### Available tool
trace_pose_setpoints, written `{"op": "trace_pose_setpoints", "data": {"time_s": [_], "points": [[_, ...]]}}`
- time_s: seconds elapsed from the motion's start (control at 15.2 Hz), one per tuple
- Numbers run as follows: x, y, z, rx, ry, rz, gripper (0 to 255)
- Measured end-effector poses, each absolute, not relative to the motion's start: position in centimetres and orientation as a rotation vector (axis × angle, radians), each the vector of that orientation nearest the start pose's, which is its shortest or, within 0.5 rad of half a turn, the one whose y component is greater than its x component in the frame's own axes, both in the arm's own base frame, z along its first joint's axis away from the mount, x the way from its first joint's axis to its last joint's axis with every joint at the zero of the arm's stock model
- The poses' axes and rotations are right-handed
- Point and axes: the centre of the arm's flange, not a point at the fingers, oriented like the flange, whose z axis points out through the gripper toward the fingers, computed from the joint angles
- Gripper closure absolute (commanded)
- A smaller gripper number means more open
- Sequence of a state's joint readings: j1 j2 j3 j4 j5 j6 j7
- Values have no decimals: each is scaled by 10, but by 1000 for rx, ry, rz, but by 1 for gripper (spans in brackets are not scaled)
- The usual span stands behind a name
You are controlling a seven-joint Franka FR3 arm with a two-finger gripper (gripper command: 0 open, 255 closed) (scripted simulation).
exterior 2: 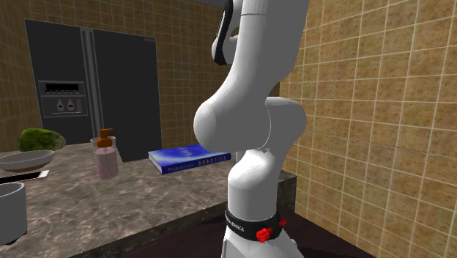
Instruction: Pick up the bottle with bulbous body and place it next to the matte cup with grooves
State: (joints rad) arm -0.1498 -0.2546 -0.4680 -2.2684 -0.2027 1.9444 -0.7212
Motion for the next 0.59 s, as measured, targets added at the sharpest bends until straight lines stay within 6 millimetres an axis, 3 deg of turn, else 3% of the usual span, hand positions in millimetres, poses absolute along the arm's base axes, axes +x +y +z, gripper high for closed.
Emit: {"op": "trace_pose_setpoints", "data": {"time_s": [0.2,0.59], "points": [[367,-286,428,-3120,-321,181,0],[367,-287,424,-3121,-321,180,0]]}}
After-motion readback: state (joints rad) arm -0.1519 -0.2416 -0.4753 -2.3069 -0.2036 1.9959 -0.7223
